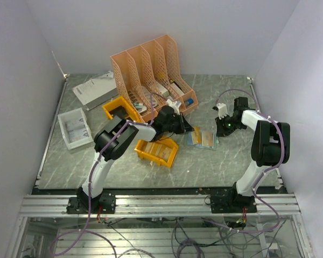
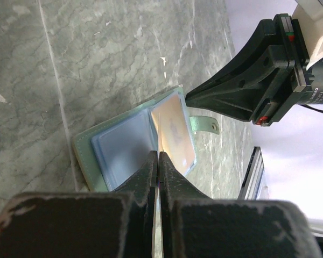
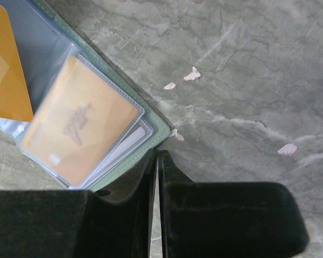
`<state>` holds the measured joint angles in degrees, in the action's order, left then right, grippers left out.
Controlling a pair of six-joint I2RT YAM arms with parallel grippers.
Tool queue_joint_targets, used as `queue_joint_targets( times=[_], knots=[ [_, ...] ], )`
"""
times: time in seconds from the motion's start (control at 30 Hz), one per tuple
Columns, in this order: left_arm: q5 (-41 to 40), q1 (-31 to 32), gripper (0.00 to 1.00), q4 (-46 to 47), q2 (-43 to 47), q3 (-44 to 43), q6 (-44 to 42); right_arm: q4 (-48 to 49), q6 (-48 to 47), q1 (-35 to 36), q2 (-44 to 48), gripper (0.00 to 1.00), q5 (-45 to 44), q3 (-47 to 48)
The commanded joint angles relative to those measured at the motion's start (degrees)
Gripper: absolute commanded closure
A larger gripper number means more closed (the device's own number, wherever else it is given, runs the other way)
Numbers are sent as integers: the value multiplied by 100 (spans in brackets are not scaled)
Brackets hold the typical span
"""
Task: Put the credit cards into the card holder
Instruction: Insert the credit card into the card holder.
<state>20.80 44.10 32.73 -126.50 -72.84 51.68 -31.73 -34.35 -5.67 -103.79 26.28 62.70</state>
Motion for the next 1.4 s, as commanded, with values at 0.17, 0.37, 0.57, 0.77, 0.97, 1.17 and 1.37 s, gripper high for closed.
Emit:
queue_joint_targets(
  times=[0.17,0.37,0.57,0.77,0.97,1.17,1.37],
  knots=[
    [-13,23,93,475,257,152,168,-134,-37,-20,-111,94,35,111],
    [103,14,93,658,240,173,326,-135,-36,-16,-110,94,35,111],
    [175,12,93,758,214,178,421,-149,-46,-16,-124,94,44,111],
    [198,-14,93,725,221,173,417,-143,-53,-17,-124,94,47,109],
    [216,-15,93,500,96,25,377,-156,-46,-7,-133,94,44,119],
    [186,5,93,185,-43,-100,258,-154,-46,-5,-132,94,45,120],
    [197,15,93,1,-136,-233,192,-157,-54,-7,-139,94,45,120]
  ],
)
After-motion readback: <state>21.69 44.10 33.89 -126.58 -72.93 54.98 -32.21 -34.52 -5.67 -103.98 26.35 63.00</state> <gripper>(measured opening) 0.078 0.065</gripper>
